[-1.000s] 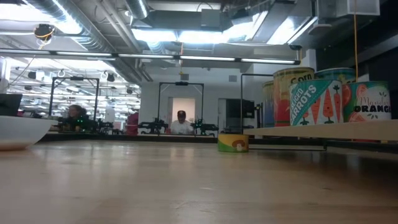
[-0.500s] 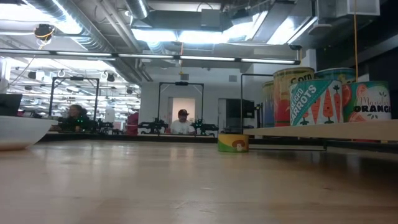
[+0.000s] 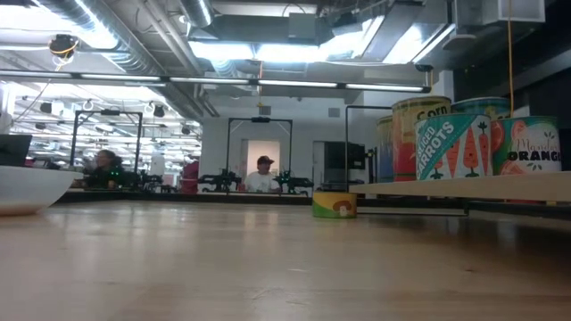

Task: Pick and place cans onto a shelf
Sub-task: Put the blue tuna can onto the shelf

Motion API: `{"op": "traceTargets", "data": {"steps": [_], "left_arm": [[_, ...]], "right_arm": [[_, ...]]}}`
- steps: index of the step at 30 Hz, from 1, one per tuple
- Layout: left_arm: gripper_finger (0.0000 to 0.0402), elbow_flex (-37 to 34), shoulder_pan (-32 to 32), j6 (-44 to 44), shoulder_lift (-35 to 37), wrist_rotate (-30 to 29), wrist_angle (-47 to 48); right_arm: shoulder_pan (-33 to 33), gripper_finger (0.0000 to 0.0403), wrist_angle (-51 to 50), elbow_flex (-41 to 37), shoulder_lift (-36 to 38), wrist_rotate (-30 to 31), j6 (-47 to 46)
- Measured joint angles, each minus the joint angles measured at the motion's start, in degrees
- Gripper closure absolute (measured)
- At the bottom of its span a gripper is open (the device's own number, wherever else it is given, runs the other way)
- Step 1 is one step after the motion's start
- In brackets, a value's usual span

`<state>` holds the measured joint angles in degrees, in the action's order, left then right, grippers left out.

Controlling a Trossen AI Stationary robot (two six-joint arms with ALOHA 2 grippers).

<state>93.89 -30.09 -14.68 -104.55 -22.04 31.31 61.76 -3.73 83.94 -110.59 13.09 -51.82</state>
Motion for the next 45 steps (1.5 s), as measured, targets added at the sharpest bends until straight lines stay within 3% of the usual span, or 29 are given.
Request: {"op": "traceTargets", "data": {"steps": [11,22,45], "left_arm": [[0.0315,0.0,0.0,-1.72,-0.02,0.02,-0.02],[0.0315,0.0,0.07,-1.75,-0.02,0.02,-0.03],[0.0315,0.0,0.07,-1.86,-0.02,0.0,-0.13]], "right_arm": [[0.0,0.0238,-10.58,0.0,-1.89,1.19,1.13],[-0.02,0.0238,-20.87,0.0,-1.89,6.81,1.54],[-1.73,0.0238,-24.11,-0.09,-4.5,8.49,11.83]]}}
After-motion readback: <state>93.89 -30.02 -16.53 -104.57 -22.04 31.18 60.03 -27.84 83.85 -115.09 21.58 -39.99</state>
